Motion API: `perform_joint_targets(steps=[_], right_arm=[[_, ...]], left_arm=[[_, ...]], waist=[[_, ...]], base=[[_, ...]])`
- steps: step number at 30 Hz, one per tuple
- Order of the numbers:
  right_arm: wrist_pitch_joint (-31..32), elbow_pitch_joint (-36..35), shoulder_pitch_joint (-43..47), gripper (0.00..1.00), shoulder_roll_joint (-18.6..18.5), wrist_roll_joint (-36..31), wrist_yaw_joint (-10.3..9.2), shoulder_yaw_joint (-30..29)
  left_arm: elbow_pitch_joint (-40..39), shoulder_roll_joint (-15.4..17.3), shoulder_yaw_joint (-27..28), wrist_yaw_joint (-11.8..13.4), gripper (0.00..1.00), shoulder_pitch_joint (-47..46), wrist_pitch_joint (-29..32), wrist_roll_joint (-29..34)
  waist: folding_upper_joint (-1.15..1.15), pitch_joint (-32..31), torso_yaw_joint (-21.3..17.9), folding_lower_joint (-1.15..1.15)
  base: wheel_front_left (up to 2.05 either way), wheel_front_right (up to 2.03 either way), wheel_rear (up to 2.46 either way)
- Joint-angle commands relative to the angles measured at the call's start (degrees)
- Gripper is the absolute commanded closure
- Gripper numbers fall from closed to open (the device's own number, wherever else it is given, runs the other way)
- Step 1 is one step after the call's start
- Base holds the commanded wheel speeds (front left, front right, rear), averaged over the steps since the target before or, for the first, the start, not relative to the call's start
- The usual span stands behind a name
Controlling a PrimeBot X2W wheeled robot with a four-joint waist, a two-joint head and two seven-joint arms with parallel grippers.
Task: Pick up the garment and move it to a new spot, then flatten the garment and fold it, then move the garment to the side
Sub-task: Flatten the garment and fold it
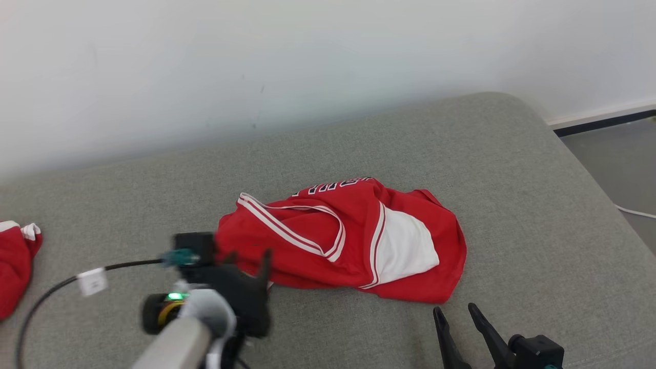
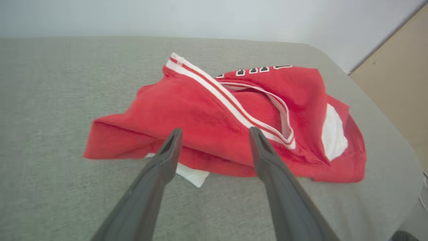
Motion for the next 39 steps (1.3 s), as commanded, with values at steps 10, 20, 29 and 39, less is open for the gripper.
perform_joint_targets(steps=[10,20,29,39], right_arm=[[-0.6,0.1,-1.2,0.0,0.1,0.9,-0.13,1.2],[-2.6,1.7,-2.8,0.0,0.1,2.7,-0.13,1.7],[-4.7,3.9,-4.0,0.0,0.1,3.7,-0.13,1.8],[-5.5,5.0,-4.9,0.0,0.2,4.4,-0.13,2.4]], left_arm=[[-8.1,-5.5,-11.8,-0.5,0.0,-0.5,11.4,3.8],[1.7,-7.6,-16.1,-2.2,0.0,-7.4,9.9,9.0],[8.7,-8.6,-17.6,-4.0,0.0,-10.3,10.8,9.5],[11.5,-9.1,-17.6,-5.5,1.0,-12.1,9.4,8.8]], waist=[[0.0,2.0,-3.2,0.01],[0.0,5.8,-8.6,0.01],[0.0,7.4,-9.9,0.01],[0.0,7.1,-8.6,0.01]], base=[[0.0,0.0,0.0],[0.0,0.0,0.0],[0.0,0.0,0.0],[0.0,0.0,0.0]])
